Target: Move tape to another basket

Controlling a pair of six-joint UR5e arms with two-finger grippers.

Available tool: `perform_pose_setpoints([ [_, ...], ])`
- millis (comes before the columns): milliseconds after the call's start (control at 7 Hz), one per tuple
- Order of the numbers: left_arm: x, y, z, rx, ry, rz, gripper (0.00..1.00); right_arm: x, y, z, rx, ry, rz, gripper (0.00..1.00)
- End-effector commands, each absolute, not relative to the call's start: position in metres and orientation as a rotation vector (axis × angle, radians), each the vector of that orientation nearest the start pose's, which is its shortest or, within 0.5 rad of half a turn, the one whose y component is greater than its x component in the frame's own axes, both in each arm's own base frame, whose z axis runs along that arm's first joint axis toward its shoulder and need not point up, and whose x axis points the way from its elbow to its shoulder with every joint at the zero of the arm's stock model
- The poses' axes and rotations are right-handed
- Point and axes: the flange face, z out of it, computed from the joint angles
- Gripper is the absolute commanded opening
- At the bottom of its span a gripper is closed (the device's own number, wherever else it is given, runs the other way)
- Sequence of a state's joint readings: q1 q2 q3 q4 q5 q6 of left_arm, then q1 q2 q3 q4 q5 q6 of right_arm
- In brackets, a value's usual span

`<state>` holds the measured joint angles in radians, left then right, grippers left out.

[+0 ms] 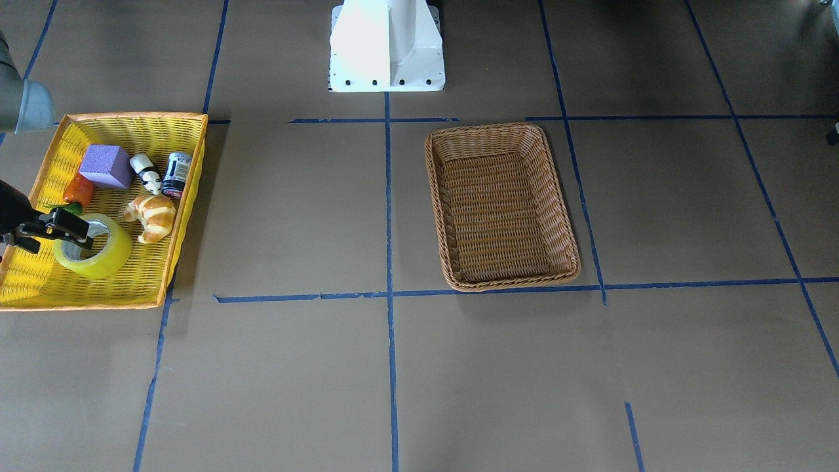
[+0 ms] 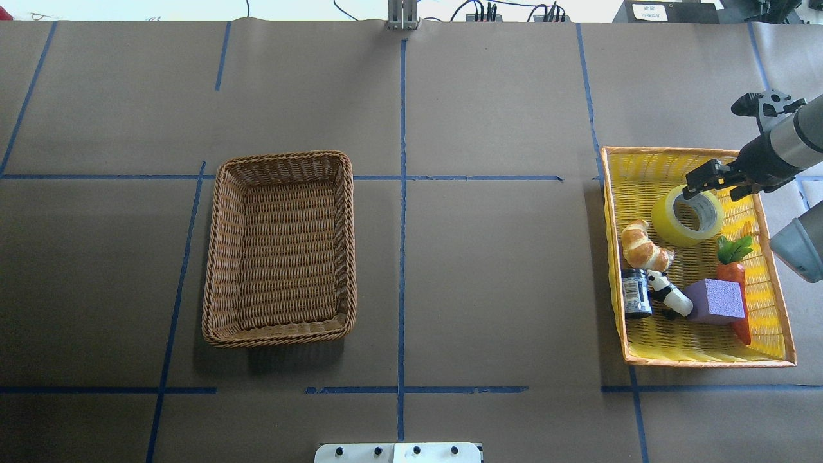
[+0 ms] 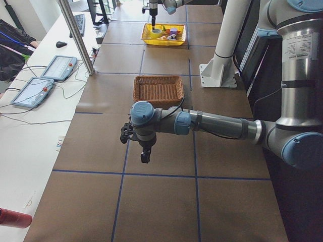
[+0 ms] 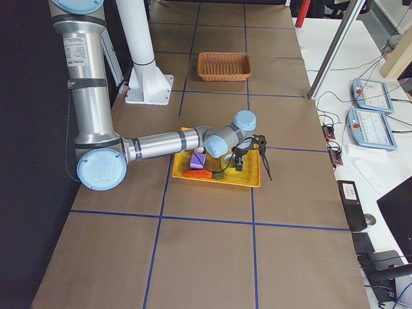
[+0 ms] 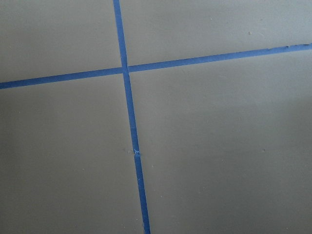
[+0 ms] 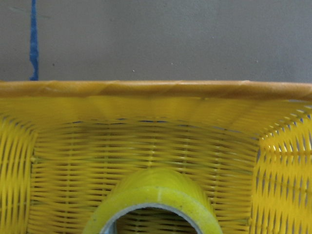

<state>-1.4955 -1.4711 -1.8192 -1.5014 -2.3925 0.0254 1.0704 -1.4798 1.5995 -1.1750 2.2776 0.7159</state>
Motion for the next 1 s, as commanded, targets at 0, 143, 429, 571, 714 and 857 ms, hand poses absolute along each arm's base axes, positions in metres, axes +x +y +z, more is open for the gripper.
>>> perform_pose_setpoints([
  [0, -0.025, -0.454, 0.587, 0.054, 0.824, 0.129, 1.00, -0.209, -0.503, 0.580, -0.034, -0.824, 0.018, 1.00],
  [143, -0.025, -0.454, 0.587, 0.054, 0.824, 0.129, 1.00, -0.213, -0.498, 0.587, -0.048, -0.816, 0.014, 1.00],
  [429, -0.025, -0.454, 0.587, 0.053, 0.824, 0.128, 1.00, -0.220, -0.496, 0.595, -0.062, -0.809, 0.006, 0.99],
  [571, -0.025, -0.454, 0.587, 0.053, 0.824, 0.128, 1.00, -0.220, -0.496, 0.596, -0.063, -0.808, 0.006, 0.99],
  [714, -0.024, -0.454, 0.586, 0.052, 0.833, 0.128, 1.00, -0.220, -0.496, 0.596, -0.063, -0.808, 0.006, 0.98],
  [857, -0.023, -0.454, 0.585, 0.053, 0.852, 0.130, 1.00, -0.220, -0.497, 0.595, -0.063, -0.810, 0.007, 0.63],
])
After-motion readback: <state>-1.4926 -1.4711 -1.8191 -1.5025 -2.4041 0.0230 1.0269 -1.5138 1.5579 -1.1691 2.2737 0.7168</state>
